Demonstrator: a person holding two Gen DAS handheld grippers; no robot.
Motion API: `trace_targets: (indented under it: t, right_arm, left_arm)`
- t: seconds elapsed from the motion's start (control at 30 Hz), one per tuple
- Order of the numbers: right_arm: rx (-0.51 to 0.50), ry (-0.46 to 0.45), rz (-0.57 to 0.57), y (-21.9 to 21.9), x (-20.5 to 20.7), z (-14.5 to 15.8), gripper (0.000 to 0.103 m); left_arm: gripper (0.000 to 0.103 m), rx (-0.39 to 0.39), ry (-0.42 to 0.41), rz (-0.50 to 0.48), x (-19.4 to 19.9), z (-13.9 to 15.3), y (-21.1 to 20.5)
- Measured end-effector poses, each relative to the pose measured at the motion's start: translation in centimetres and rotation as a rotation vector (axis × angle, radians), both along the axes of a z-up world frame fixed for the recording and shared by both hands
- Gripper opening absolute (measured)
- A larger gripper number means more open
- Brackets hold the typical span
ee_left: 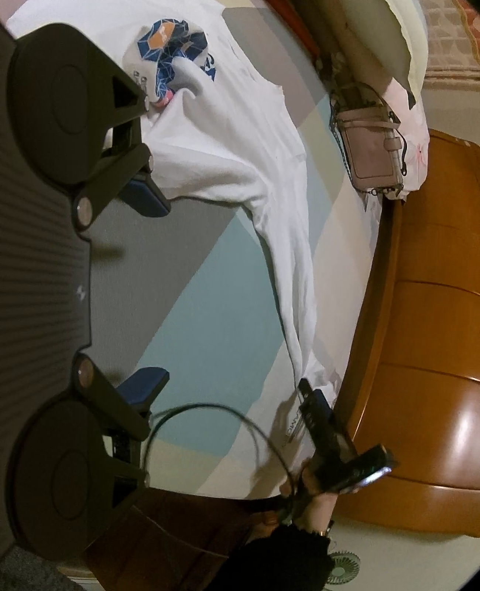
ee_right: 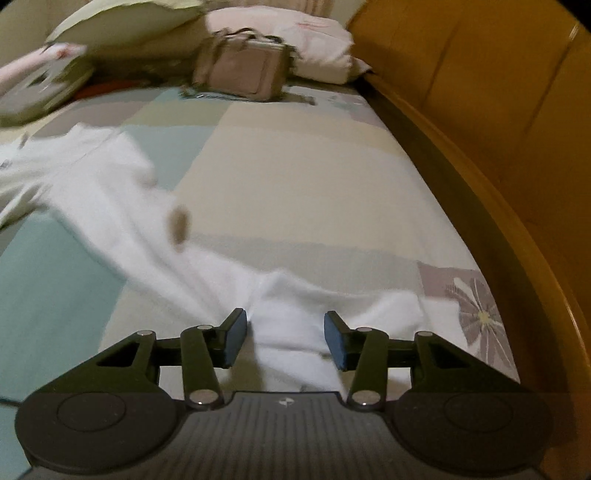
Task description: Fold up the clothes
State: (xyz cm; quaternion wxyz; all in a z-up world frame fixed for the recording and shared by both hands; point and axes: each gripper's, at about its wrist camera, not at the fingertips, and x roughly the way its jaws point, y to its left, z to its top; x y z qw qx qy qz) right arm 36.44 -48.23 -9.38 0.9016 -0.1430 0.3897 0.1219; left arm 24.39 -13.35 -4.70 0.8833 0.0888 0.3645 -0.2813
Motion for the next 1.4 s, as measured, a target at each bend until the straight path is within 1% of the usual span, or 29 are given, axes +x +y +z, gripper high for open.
trace_targets:
  t: [0.03,0.17,0.27,0.3,0.4,0.5,0.53,0.57,0.6,0.63,0.7,0.83,0.9,0.93,0.97,1.0,1.03,1.1,1.17,1.23,1.3,1.37,1.4]
  right_arm:
    - [-0.014,-0.005,0.016,0.2,-0.3,0.3,0.055]
    - [-0.039,-0.056,0.06,0.3,0.1,2.0,0.055]
    - [0.026,-0.089,0.054,-0.8,2.7,3.2,0.055]
    - [0.039,-0.076,0.063,-1.0,3.8,2.9,0.055]
    - [0.061,-0.002,0.106,-1.3,6.5,1.4,0.055]
    - [0.041,0.052,0.153,-1.5,6.7,-0.1,0.051]
    - [0.049,0.059,0.162,-1.7,6.4,-0.3,0.046]
    - [0.072,0.058,0.165,-2.1,6.0,-0.3,0.032]
    - [0.08,0.051,0.167,-2.3,5.6,-0.3,0.024]
    - [0.075,0.039,0.167,-2.2,5.3,-0.3,0.009]
    - [0.06,0.012,0.163,-2.1,4.7,-0.3,0.006]
    - [0.087,-0.084,0.05,-3.1,5.9,0.9,0.005]
    - [0.121,-0.139,-0.048,-4.0,7.0,1.5,0.005]
    - [0.141,-0.155,-0.102,-4.4,7.7,1.7,0.005]
    - [0.139,-0.164,-0.158,-4.6,8.4,1.7,0.005]
    - [0.117,-0.168,-0.215,-4.7,9.0,1.5,0.008]
    - [0.115,-0.169,-0.243,-4.7,9.3,1.5,0.011]
    - [0.143,-0.167,-0.251,-4.5,9.4,1.6,0.014]
    - [0.162,-0.178,-0.222,-3.8,9.1,2.0,0.016]
    - [0.184,-0.164,-0.154,-2.0,9.3,2.5,0.016]
    - [0.209,-0.14,-0.076,0.1,9.8,2.9,0.019]
    - [0.234,-0.117,0.002,2.2,10.2,3.4,0.028]
    - [0.246,-0.105,0.047,3.6,10.7,3.5,0.03]
  left_arm:
    - [0.088,0.003,0.0,0.0,0.0,0.0,-0.2]
    - [0.088,0.003,-0.01,-0.011,-0.3,0.2,-1.0]
    - [0.088,0.006,-0.015,-0.024,-0.7,0.4,-1.7]
    - [0.088,0.011,-0.015,-0.024,-0.8,0.4,-1.9]
    - [0.088,0.018,-0.012,-0.025,-0.9,0.5,-2.2]
    - [0.088,0.024,-0.008,-0.032,-0.9,0.4,-2.3]
    - [0.088,0.027,-0.005,-0.031,-0.8,0.2,-2.4]
    - [0.088,0.031,-0.002,-0.029,-0.7,0.1,-2.5]
    - [0.088,0.032,0.001,-0.03,-0.6,-0.1,-2.6]
    - [0.088,0.033,0.004,-0.03,-0.4,-0.2,-2.8]
    - [0.088,0.035,0.01,-0.031,-0.2,-0.5,-3.1]
    - [0.088,0.029,0.002,-0.032,-0.4,-0.4,-3.4]
    - [0.088,0.034,0.0,-0.026,-0.4,-0.3,-3.4]
    - [0.088,0.036,-0.001,-0.023,-0.4,-0.3,-3.4]
    - [0.088,0.038,-0.002,-0.019,-0.4,-0.2,-3.4]
    - [0.088,0.037,-0.002,-0.016,-0.4,-0.2,-3.3]
    - [0.088,0.035,-0.002,-0.016,-0.5,-0.1,-3.3]
    - [0.088,0.032,-0.004,-0.017,-0.6,0.0,-3.1]
    - [0.088,0.031,-0.006,-0.017,-0.6,0.0,-3.0]
    - [0.088,0.034,-0.011,-0.013,-0.5,0.0,-2.8]
    - [0.088,0.035,-0.019,-0.005,-0.5,0.1,-2.5]
    - [0.088,0.035,-0.029,0.016,-0.3,0.4,-1.9]
    - [0.088,0.033,-0.035,0.031,-0.2,0.6,-1.4]
